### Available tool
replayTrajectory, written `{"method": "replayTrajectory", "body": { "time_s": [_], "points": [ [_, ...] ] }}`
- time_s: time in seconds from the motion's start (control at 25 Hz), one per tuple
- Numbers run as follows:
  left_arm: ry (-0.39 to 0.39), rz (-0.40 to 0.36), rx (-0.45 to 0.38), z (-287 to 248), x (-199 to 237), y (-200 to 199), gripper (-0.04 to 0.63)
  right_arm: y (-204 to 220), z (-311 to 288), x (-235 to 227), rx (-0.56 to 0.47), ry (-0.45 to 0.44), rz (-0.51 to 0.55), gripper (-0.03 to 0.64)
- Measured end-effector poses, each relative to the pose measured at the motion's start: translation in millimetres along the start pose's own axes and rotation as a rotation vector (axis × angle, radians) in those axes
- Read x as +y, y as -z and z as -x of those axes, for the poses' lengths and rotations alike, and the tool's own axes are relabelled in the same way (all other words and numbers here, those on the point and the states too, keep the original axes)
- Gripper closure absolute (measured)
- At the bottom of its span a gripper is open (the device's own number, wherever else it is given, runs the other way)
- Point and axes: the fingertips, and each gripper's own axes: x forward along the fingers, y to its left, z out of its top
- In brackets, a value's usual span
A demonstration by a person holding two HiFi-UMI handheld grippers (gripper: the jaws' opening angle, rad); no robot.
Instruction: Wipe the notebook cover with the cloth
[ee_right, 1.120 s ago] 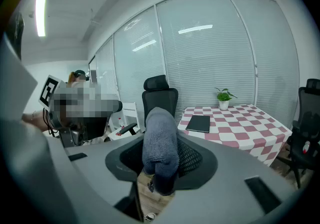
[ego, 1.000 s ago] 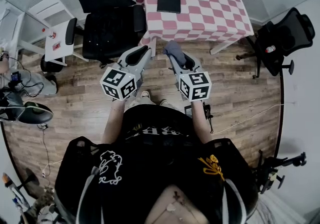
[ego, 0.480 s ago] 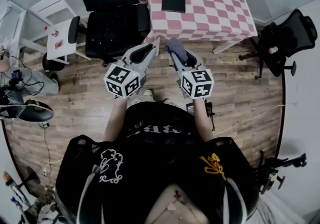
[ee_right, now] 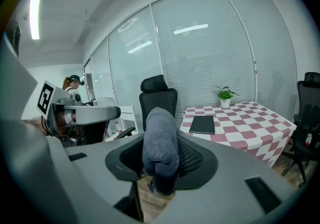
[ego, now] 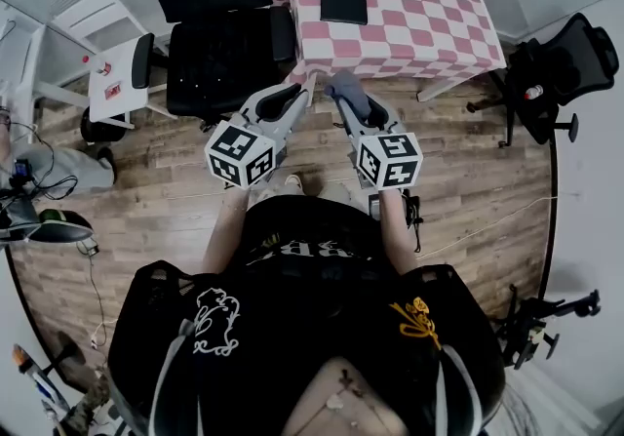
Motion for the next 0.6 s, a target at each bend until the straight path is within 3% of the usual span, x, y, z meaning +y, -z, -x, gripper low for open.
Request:
{"method": "replayTrajectory", "body": {
  "time_s": [0.36, 0.6],
  "points": [
    [0.02, 0.044, 0.007, -9.6, 18.6, 5.9, 0.532, 4.0, -9.4, -14.1, 0.041, 0.052, -0.022, 0.476],
    [0.005, 0.055, 0.02, -25.0, 34.5, 9.5, 0.532, 1.2, -33.3, -28.8, 0.064, 0.032, -0.022, 0.476]
  ]
}}
